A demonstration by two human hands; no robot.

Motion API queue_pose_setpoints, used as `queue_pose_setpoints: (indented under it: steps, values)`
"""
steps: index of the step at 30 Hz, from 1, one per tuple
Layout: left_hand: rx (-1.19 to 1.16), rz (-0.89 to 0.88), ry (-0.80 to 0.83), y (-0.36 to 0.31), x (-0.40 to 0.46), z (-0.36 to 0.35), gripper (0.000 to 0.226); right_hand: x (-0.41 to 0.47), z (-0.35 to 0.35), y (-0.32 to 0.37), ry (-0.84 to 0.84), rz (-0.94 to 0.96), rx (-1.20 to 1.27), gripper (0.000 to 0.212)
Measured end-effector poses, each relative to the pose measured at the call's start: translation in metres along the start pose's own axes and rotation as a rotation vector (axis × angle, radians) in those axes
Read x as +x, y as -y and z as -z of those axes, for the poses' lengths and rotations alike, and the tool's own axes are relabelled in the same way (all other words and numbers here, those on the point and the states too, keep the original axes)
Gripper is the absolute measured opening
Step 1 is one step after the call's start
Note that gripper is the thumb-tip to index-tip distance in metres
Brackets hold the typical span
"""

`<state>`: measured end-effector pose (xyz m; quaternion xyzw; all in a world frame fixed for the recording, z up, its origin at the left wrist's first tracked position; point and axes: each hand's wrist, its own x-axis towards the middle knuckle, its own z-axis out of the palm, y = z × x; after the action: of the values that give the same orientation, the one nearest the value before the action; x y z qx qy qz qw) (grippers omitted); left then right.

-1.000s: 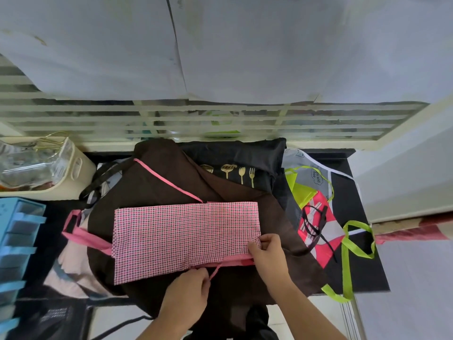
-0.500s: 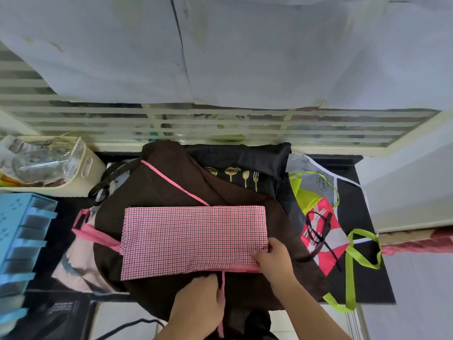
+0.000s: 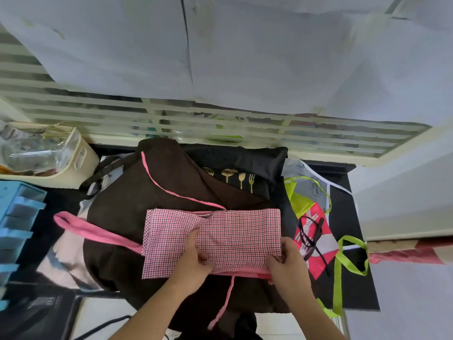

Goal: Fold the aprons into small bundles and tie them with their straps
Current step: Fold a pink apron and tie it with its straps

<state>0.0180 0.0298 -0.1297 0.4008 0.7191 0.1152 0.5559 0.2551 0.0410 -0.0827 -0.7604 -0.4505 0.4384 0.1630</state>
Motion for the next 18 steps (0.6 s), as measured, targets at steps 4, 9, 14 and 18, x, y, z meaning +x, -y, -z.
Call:
queue_pose_setpoints:
  steps: [4, 9, 14, 18]
  values:
    - [-0.479, 0.107, -0.084, 0.0, -0.003, 0.024, 0.083, -0.02, -0.01, 0.043, 0.053, 0.135, 0.045, 0.032]
    - [-0.785, 0.094, -0.056, 0.001, -0.005, 0.051, 0.062, -0.042, -0.042, 0.091, 0.098, 0.289, -0.073, 0.053]
    - [-1.005, 0.134, 0.194, -0.021, -0.012, 0.073, 0.05, -0.063, -0.073, 0.117, 0.127, 0.43, -0.236, 0.053]
    - [-0.898, 0.168, 0.187, -0.035, -0.024, 0.092, 0.067, -0.071, -0.108, 0.119, 0.267, 0.56, -0.441, 0.044]
